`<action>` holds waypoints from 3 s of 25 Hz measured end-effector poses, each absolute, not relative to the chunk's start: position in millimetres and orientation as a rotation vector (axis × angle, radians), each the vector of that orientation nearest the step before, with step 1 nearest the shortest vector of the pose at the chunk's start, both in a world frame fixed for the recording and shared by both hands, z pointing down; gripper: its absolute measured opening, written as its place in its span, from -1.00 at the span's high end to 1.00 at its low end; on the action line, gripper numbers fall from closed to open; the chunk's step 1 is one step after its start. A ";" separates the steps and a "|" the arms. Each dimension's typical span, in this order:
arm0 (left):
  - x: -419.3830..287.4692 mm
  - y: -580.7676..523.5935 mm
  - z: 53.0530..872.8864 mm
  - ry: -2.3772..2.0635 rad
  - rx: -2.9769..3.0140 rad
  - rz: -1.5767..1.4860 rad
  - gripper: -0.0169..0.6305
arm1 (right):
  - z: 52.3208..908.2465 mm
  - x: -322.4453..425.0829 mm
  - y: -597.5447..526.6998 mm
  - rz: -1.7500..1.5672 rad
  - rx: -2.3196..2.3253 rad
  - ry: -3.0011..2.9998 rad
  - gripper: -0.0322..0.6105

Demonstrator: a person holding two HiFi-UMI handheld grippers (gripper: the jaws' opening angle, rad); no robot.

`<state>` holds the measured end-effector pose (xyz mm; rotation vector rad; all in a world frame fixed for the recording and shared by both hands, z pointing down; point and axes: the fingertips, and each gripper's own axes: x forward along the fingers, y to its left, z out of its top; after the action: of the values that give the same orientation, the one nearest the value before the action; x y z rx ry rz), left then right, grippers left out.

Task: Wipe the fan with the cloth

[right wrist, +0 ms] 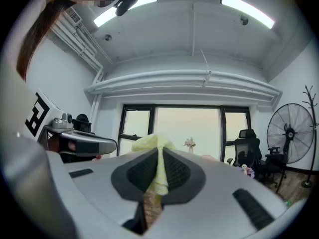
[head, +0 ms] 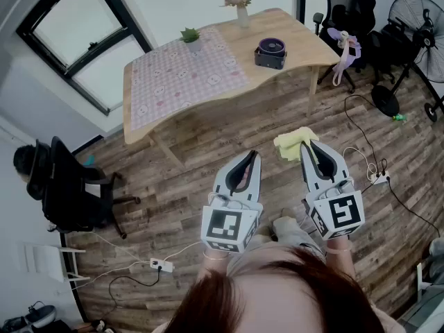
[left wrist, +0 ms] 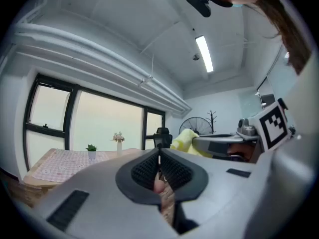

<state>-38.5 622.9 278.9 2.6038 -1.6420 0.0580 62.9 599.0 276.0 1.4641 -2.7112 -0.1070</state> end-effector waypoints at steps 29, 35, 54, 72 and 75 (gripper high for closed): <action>44.2 516.0 283.9 -1.562 2.652 0.050 0.90 | 280.6 139.2 504.1 -0.051 1.511 -2.776 0.82; 76.9 471.1 282.6 -1.569 2.652 0.070 0.90 | 282.3 169.6 458.9 -0.035 1.498 -2.798 0.82; 87.9 382.3 296.4 -1.626 2.565 0.115 0.90 | 301.2 184.5 351.5 0.063 1.428 -2.853 0.82; 27.8 207.4 302.7 -1.513 2.599 0.059 0.90 | 301.8 137.1 185.8 0.016 1.530 -2.730 0.82; 13.7 179.6 303.2 -1.503 2.603 0.056 0.90 | 300.0 124.8 159.7 -0.003 1.534 -2.721 0.82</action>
<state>13.7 179.6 303.2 2.6028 -1.5026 0.0562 124.8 159.7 300.0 1.5338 -2.7206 -0.0034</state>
